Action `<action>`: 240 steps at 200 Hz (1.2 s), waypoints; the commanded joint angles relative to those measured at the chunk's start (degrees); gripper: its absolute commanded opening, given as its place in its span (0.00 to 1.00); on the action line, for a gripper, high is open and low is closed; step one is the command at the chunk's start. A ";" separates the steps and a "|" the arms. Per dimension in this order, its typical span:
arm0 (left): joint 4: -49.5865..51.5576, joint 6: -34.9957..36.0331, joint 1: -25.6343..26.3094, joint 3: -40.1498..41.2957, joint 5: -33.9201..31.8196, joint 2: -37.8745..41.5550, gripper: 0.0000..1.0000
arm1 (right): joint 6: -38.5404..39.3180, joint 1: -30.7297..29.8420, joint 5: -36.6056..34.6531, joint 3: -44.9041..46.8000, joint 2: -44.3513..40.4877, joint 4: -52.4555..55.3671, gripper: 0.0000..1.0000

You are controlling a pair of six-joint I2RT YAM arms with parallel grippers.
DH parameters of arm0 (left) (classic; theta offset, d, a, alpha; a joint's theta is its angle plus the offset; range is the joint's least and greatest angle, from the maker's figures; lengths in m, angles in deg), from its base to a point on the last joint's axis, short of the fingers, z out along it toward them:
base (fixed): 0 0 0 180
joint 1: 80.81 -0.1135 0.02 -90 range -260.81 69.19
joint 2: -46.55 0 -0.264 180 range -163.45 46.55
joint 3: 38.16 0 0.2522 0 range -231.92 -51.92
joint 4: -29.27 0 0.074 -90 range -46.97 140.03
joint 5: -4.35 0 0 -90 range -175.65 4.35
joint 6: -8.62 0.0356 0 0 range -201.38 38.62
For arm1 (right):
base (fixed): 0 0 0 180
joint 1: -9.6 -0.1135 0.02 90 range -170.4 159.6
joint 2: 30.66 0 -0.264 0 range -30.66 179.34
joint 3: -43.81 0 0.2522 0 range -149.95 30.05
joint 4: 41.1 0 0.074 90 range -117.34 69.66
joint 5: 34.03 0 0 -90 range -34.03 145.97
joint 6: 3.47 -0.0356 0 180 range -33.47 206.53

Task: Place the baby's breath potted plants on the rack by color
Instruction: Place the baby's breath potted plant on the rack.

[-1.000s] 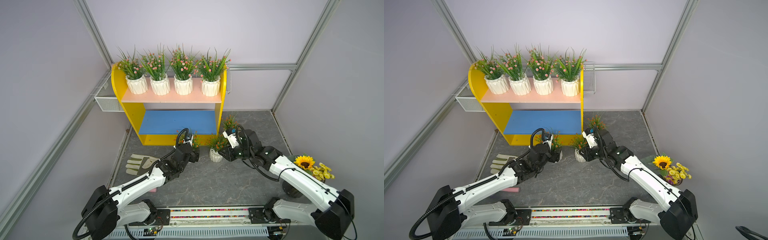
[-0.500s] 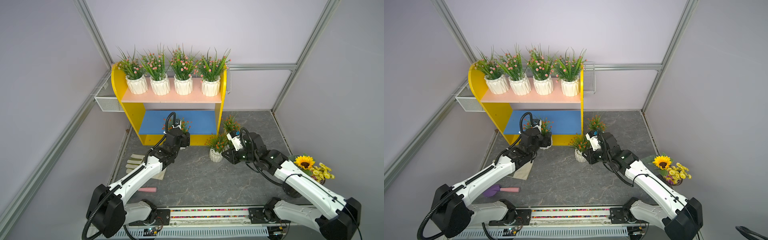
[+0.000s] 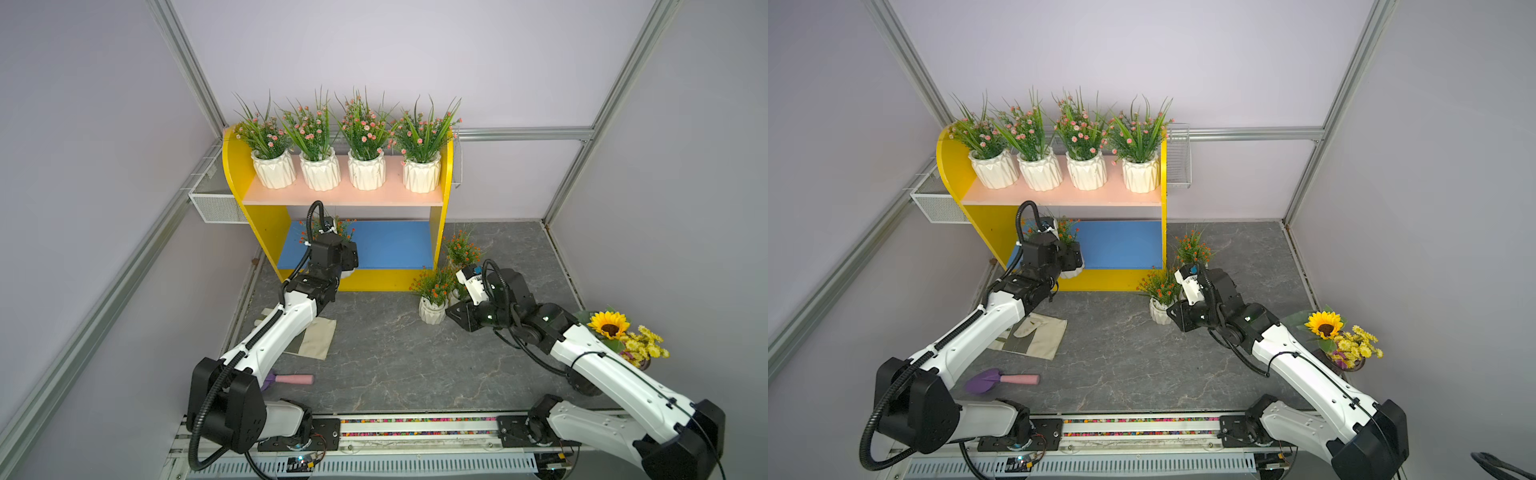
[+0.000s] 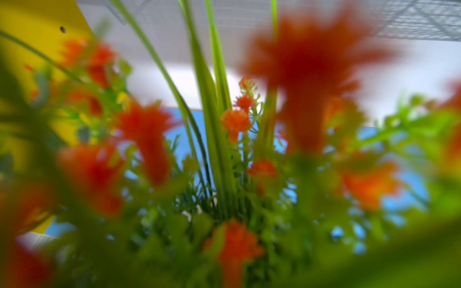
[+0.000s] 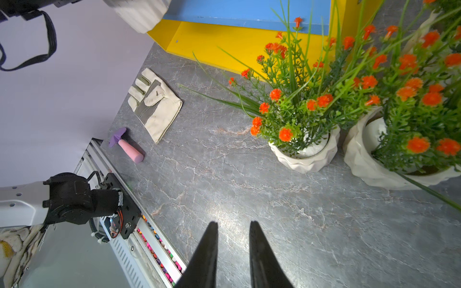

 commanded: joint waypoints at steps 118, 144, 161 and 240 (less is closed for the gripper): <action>-5.95 2.39 -11.74 -15.82 0.61 -15.21 0.29 | -2.84 0.30 -2.07 4.11 -3.72 1.48 0.26; -6.17 1.97 -13.43 -17.37 1.45 -17.98 0.29 | -3.02 0.30 -1.94 4.27 -3.14 1.06 0.26; -5.92 2.22 -13.80 -18.43 0.86 -19.37 0.28 | -3.18 0.30 -2.08 4.55 -2.83 0.50 0.26; -6.25 1.76 -13.98 -17.65 -0.12 -20.29 0.28 | -2.85 0.30 -1.46 4.35 -1.10 -0.76 0.26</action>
